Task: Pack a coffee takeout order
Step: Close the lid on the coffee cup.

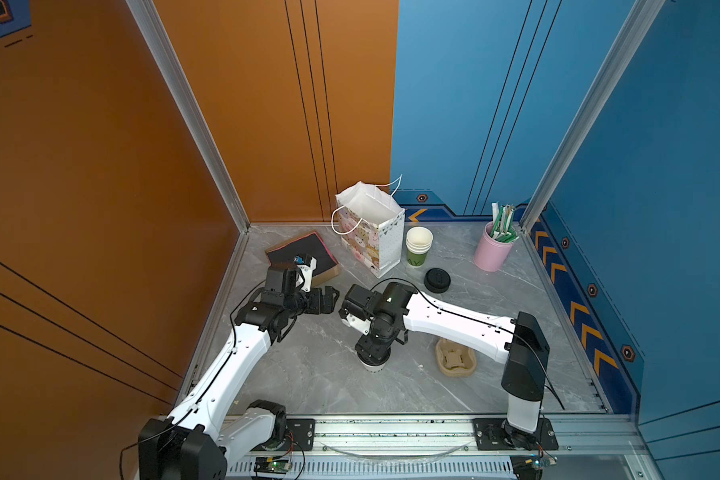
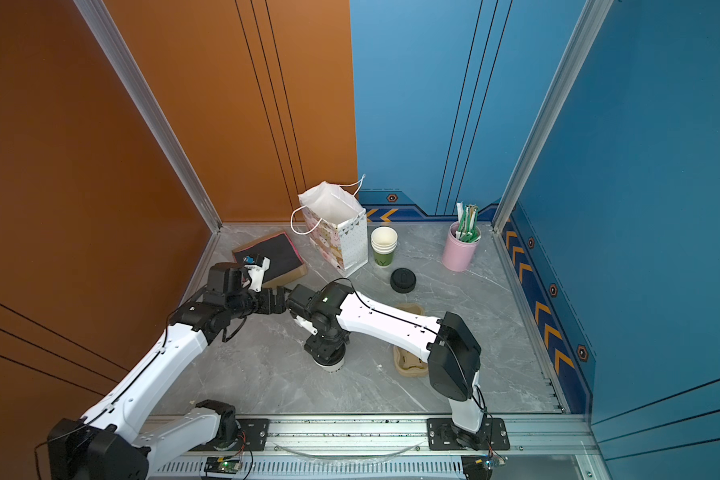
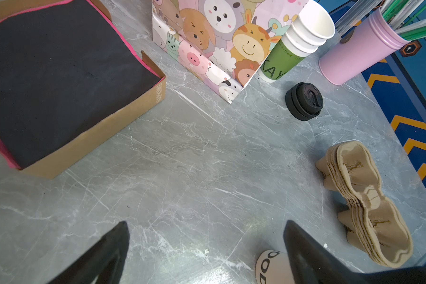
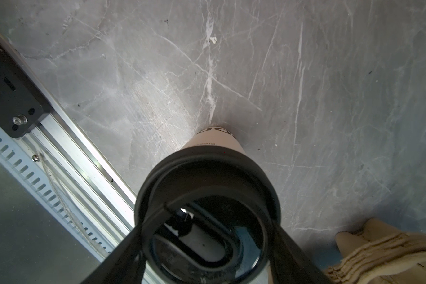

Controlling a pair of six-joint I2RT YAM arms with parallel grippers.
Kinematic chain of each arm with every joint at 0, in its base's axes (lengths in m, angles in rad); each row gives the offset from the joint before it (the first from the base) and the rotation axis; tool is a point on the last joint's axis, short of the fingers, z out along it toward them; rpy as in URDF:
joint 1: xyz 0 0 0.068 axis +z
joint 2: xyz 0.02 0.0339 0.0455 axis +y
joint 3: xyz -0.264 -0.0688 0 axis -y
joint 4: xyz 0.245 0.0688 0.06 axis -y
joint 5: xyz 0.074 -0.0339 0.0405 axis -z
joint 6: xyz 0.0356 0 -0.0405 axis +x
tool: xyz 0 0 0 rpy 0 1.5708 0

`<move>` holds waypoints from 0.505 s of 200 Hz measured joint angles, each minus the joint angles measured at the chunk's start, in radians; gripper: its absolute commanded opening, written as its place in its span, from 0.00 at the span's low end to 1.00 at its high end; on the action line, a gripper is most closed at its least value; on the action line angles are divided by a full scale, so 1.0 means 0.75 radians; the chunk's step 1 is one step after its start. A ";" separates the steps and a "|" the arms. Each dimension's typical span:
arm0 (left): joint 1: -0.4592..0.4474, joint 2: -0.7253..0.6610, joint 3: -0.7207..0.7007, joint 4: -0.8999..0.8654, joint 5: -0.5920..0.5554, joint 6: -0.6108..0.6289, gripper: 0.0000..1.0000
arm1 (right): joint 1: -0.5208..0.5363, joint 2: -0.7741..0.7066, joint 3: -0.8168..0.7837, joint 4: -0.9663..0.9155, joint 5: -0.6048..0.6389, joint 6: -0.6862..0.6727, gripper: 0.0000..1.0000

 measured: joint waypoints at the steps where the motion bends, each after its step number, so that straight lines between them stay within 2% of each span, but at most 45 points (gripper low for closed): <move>1: 0.000 0.000 0.000 0.000 0.000 0.000 0.98 | 0.000 0.000 0.000 0.001 -0.001 0.000 0.73; 101: 0.000 -0.015 -0.001 0.000 -0.005 0.000 0.98 | -0.026 0.002 -0.022 0.012 -0.016 0.021 0.72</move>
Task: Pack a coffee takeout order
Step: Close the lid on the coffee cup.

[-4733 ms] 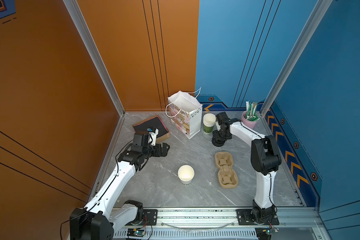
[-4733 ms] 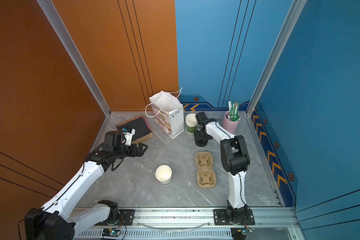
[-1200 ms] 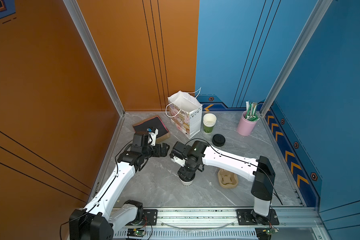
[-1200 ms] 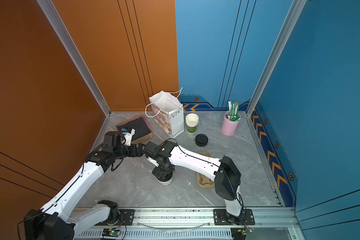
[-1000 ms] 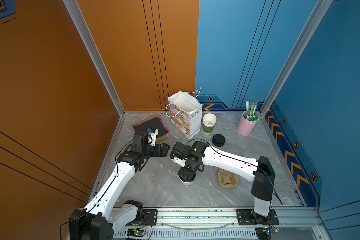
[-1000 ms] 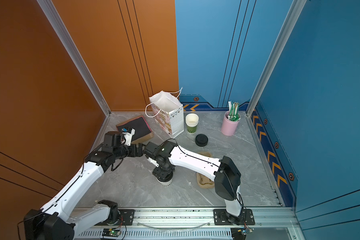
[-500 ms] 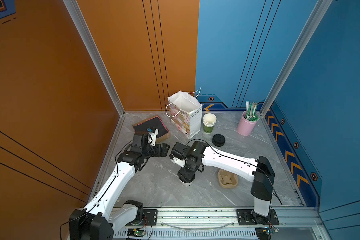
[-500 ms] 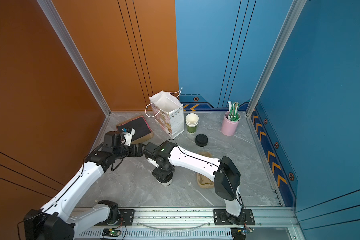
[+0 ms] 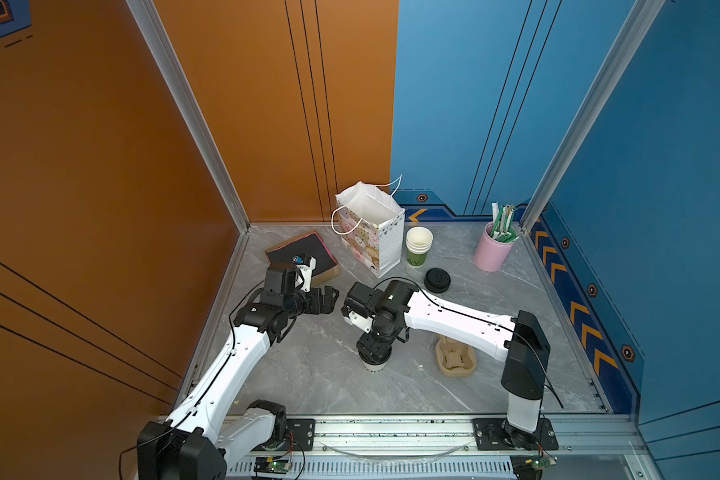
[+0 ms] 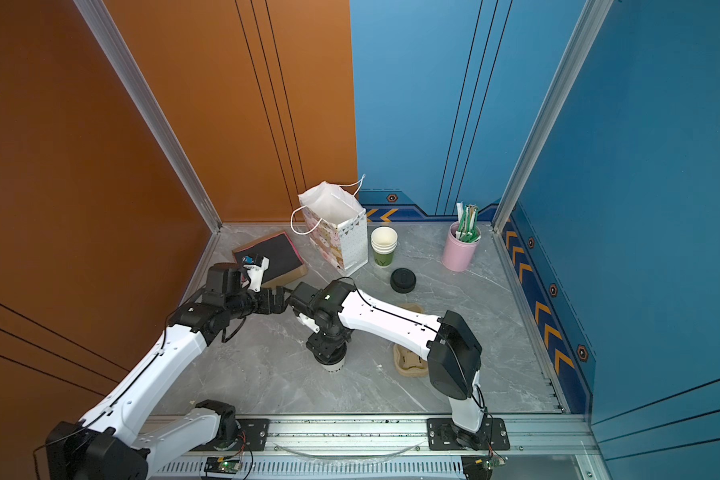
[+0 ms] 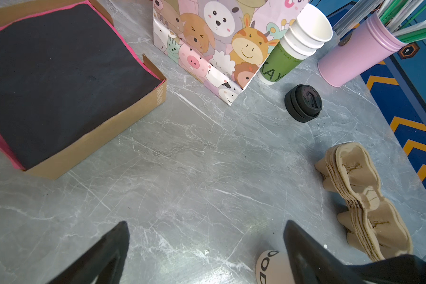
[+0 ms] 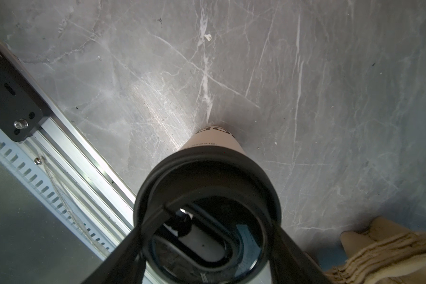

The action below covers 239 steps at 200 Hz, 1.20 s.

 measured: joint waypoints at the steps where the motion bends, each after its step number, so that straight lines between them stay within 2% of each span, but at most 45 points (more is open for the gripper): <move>1: 0.000 0.000 0.000 0.000 0.000 0.001 0.98 | 0.000 -0.001 -0.001 0.001 0.001 0.000 0.72; 83: 0.000 0.000 -0.002 0.000 -0.004 0.001 0.98 | 0.048 -0.026 -0.066 0.051 0.125 0.049 0.68; 239: -0.007 -0.009 -0.002 0.000 -0.014 0.009 0.98 | 0.117 -0.087 -0.231 0.200 0.255 0.185 0.65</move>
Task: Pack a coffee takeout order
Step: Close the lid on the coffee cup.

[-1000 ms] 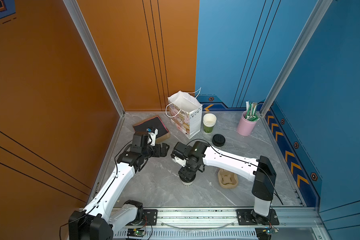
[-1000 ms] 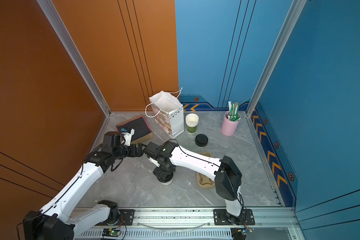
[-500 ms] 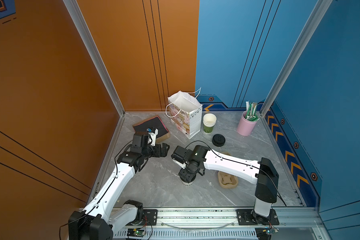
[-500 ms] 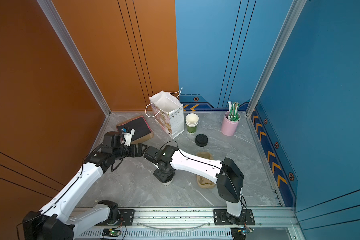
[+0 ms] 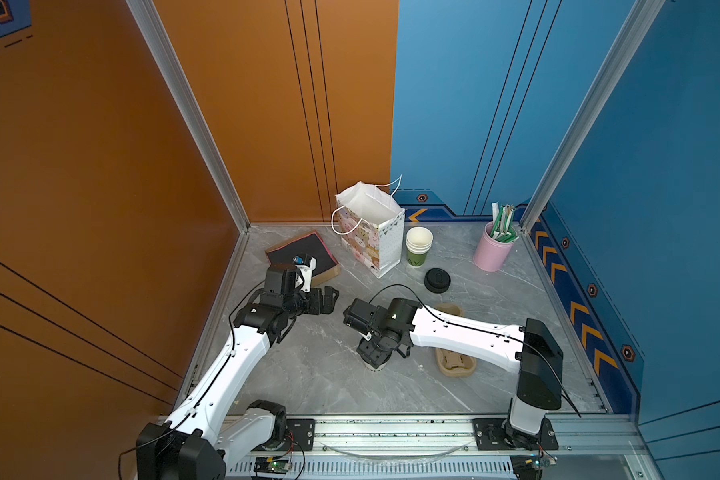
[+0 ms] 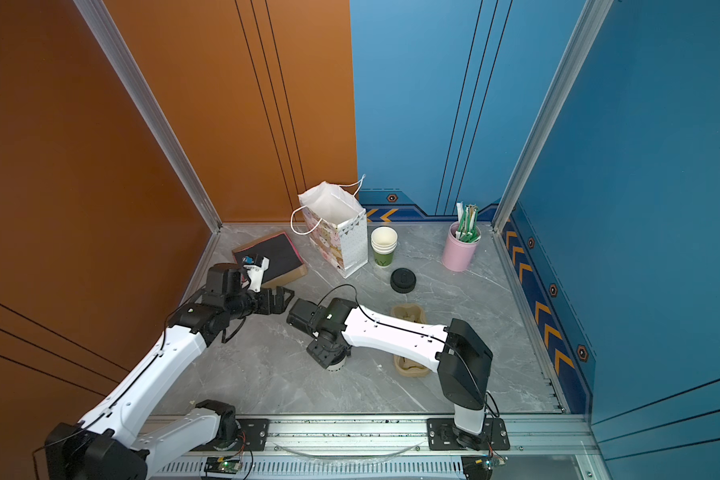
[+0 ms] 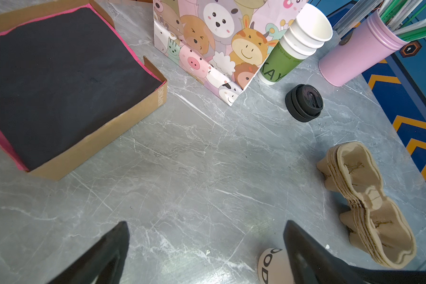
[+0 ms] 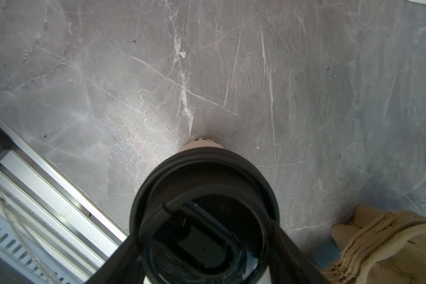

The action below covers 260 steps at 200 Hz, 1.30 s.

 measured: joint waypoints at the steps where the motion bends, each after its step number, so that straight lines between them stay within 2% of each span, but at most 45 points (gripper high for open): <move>1: 0.000 0.000 0.000 0.000 0.000 0.000 0.98 | 0.001 0.000 -0.001 0.001 0.001 0.002 0.65; 77: 0.000 -0.004 -0.001 0.000 -0.009 0.000 0.98 | 0.062 0.000 -0.016 0.019 0.094 0.062 0.63; 131: 0.000 -0.007 -0.001 0.000 -0.010 0.000 0.98 | 0.064 0.000 -0.024 0.025 0.098 0.086 0.63; 260: 0.000 -0.007 -0.001 0.000 -0.010 0.000 0.98 | -0.022 -0.007 -0.015 0.017 -0.048 0.095 0.66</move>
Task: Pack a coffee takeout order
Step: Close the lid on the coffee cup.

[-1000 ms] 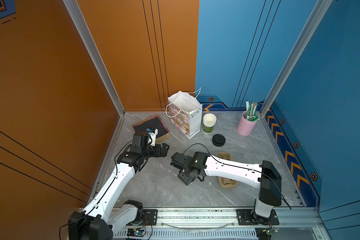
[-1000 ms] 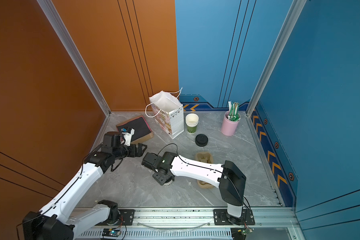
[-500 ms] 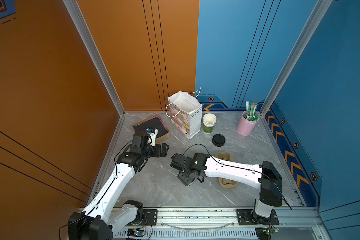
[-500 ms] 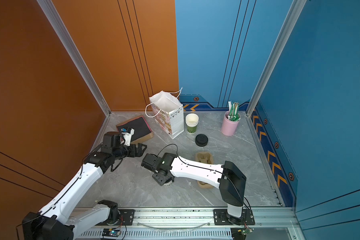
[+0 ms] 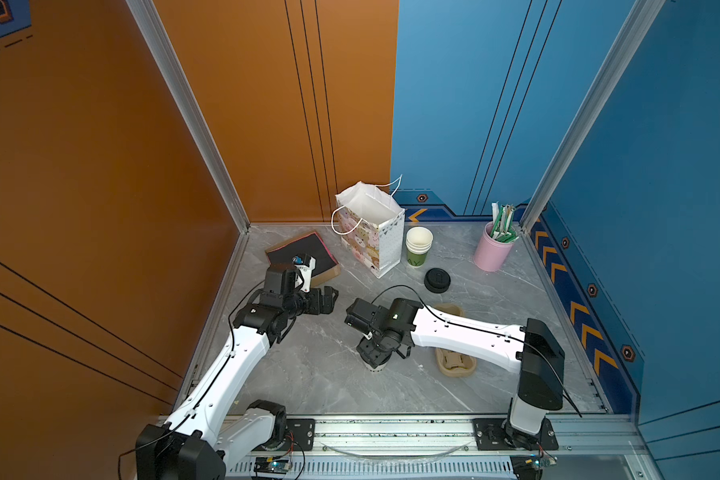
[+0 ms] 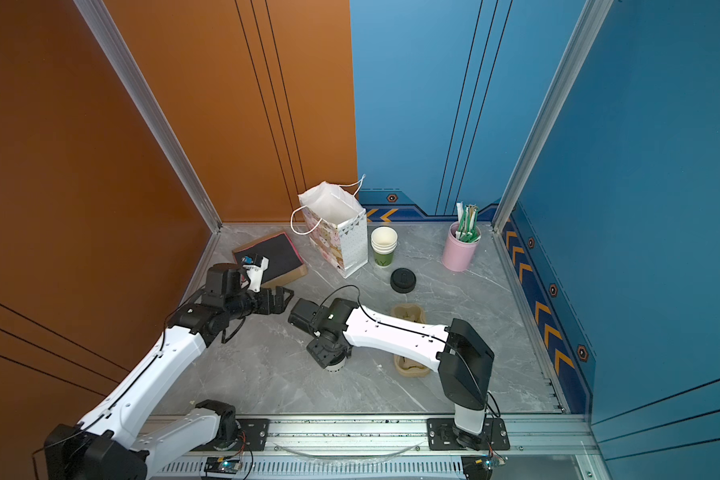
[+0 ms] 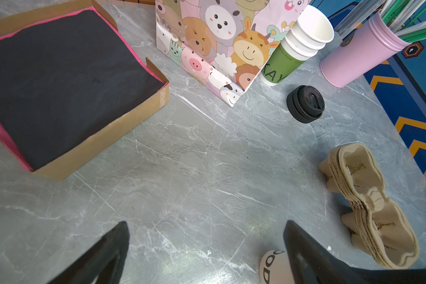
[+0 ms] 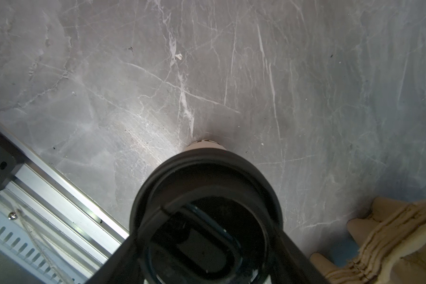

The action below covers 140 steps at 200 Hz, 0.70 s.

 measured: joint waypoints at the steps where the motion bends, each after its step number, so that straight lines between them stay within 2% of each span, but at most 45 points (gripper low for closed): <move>1: 0.000 0.000 0.000 0.000 0.000 0.000 0.98 | 0.000 0.000 0.001 -0.002 0.000 0.001 0.66; 140: 0.000 0.000 0.000 0.000 0.000 0.000 0.98 | -0.019 0.032 0.108 -0.091 -0.036 0.011 0.70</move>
